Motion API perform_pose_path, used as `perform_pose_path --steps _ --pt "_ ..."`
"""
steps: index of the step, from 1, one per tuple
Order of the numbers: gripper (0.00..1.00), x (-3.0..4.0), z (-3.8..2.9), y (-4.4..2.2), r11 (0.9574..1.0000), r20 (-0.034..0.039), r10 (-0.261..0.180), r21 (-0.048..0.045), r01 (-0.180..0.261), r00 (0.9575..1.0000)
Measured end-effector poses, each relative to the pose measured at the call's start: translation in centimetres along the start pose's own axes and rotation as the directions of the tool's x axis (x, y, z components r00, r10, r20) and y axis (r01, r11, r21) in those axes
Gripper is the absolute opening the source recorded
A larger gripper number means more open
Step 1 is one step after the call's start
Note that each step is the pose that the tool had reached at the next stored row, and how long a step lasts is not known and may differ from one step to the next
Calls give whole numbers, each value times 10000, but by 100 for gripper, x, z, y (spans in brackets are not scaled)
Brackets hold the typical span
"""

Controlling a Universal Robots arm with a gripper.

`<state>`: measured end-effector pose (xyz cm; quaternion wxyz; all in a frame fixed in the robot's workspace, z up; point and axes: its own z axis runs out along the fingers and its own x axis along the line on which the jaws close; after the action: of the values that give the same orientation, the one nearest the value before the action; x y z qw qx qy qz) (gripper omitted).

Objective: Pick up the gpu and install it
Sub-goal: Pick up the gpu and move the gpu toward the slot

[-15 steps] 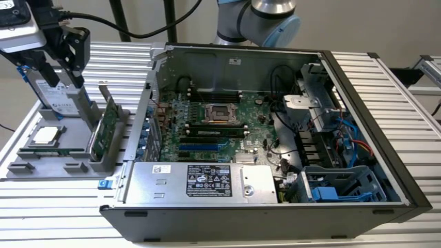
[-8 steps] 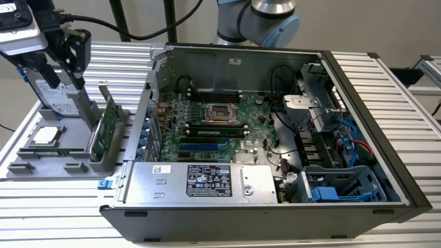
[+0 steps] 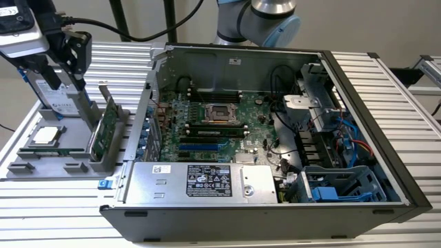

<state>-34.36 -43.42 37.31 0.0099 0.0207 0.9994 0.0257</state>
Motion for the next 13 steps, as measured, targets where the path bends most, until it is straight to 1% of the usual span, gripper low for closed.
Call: perform_pose_path --steps 13 --pt "100 0 25 -1 10000 0 0 0 0 10000"
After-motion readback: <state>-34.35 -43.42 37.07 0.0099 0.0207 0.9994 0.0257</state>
